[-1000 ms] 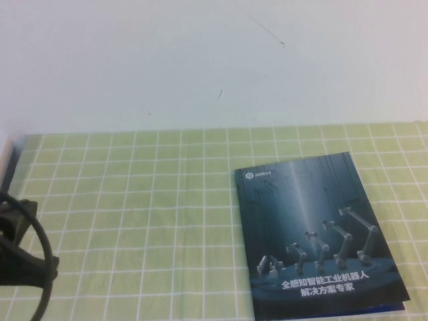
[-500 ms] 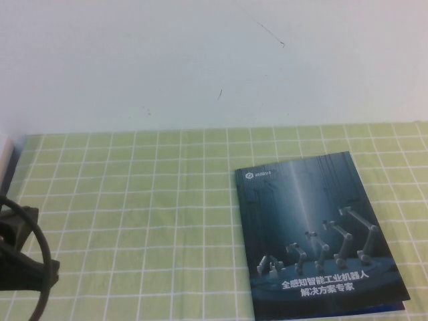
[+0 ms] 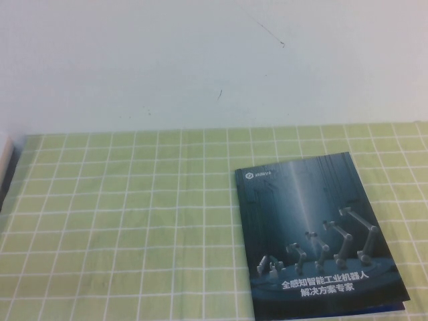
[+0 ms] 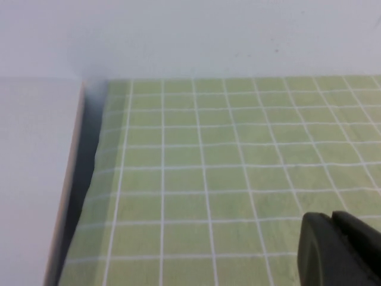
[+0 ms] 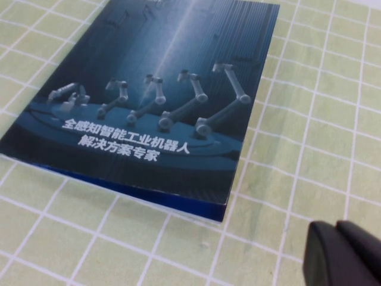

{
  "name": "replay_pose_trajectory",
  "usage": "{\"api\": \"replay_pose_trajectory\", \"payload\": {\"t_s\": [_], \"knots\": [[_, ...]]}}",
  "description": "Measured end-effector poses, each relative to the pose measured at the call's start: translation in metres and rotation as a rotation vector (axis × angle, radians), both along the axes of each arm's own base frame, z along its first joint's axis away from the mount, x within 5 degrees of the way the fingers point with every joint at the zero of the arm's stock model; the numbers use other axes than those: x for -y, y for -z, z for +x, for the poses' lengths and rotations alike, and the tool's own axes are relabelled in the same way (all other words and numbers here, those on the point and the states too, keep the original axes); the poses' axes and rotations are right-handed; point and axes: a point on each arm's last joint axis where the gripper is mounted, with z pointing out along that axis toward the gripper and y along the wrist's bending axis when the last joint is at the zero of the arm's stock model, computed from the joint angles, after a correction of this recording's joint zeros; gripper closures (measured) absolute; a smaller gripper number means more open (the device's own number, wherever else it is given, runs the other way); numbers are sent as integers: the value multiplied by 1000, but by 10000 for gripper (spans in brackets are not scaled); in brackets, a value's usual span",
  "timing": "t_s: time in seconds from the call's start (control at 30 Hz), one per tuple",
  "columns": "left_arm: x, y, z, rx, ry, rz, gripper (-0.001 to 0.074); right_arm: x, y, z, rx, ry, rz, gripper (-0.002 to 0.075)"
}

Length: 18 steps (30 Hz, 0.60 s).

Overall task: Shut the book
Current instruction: 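Close the open booklet and leave it lying on the table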

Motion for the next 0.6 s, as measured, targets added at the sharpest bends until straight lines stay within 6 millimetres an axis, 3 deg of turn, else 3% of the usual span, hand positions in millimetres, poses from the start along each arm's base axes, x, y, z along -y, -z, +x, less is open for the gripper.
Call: {"api": "replay_pose_trajectory", "payload": {"t_s": [0.13,0.2,0.43,0.6], "knots": [[-4,47,-10,50,-55,-80,738,0,0,0,0,0,0,729],[-5,60,-13,72,-77,-123,738,0,0,0,0,0,0,729],[-7,66,-17,41,-123,-202,738,0,0,0,0,0,0,729],[-5,68,-19,32,-78,-99,738,0,0,0,0,0,0,729]]}}
